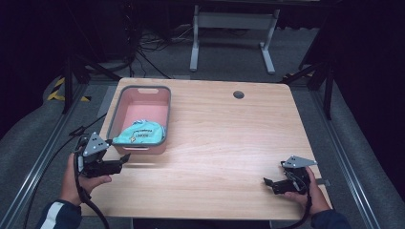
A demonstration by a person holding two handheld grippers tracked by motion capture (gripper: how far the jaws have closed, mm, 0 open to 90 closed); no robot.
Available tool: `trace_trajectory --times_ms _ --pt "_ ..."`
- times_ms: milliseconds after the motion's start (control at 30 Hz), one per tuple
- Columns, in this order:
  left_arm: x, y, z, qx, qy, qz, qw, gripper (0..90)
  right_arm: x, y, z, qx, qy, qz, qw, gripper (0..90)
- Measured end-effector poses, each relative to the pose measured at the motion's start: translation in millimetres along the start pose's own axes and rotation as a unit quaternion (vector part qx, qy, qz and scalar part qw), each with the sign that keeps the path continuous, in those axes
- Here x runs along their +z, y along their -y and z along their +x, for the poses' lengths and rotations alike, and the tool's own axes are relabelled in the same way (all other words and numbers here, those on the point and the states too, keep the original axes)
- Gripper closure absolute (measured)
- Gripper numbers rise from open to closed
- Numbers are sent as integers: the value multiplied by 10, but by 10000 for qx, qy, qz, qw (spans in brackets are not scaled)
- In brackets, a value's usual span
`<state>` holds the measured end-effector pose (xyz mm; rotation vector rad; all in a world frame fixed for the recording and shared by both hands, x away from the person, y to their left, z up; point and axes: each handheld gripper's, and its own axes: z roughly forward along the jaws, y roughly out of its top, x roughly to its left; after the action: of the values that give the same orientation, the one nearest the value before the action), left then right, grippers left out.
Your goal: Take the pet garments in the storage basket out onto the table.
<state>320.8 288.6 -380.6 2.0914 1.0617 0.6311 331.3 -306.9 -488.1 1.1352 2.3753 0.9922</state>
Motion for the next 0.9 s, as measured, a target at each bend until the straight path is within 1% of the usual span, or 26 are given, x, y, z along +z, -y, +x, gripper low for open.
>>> trace_trajectory --times_ms 100,133,200,300,333,367,433,500,533,567,600,633,667,700,733,767,800,833,867,900 --pt "3 -101 23 31 -4 9 10000 202 0 0 0 0 0 -1 10000 7" --pt "14 -138 36 41 -3 49 10000 194 0 0 0 2 0 0 10000 7" --pt "42 -214 55 41 -66 117 9999 180 -1 0 -1 -2 -5 1 10000 7" --pt "84 -304 85 98 -31 207 9997 178 -1 0 -1 -2 -6 1 10000 7" --pt "93 -327 96 137 -54 262 9995 176 -1 0 -1 -3 -5 0 10000 7" --pt "113 -355 105 122 -61 296 9995 173 -1 1 -1 -3 -11 -1 10000 7" --pt "163 -411 127 93 44 388 9992 172 -1 1 -2 -5 -16 -2 10000 7" --pt "232 -475 148 160 3 481 9987 172 -2 1 -1 -6 -14 0 10000 7" --pt "265 -500 156 112 78 525 9985 169 -2 2 -2 -13 -15 1 10000 7" --pt "265 -500 156 112 78 525 9985 170 -2 2 -2 -13 -15 1 10000 7" --pt "330 -555 176 153 139 646 9977 170 -2 2 -2 -10 -16 2 10000 7" --pt "369 -586 193 142 183 669 9975 170 -2 1 -1 -5 -14 0 10000 7" --pt "393 -603 197 89 237 706 9972 170 -2 2 -2 -11 -16 2 10000 7" --pt "433 -634 210 112 262 769 9966 171 -2 2 -1 -5 -14 0 10000 7" --pt "433 -634 210 112 262 769 9966 173 -2 2 -2 -12 -16 2 10000 7" --pt "464 -654 219 78 341 802 9962 173 -2 2 -2 -14 -14 1 10000 7" --pt "525 -693 222 122 430 890 9950 174 -2 2 -2 -13 -15 3 10000 7" --pt "525 -693 222 122 430 890 9950 173 -2 2 -2 -13 -15 3 10000 7" --pt "557 -713 226 212 417 939 9945 173 -2 2 -2 -12 -15 2 10000 7" --pt "588 -731 234 244 422 1015 9936 173 -2 2 -2 -12 -15 2 10000 7"
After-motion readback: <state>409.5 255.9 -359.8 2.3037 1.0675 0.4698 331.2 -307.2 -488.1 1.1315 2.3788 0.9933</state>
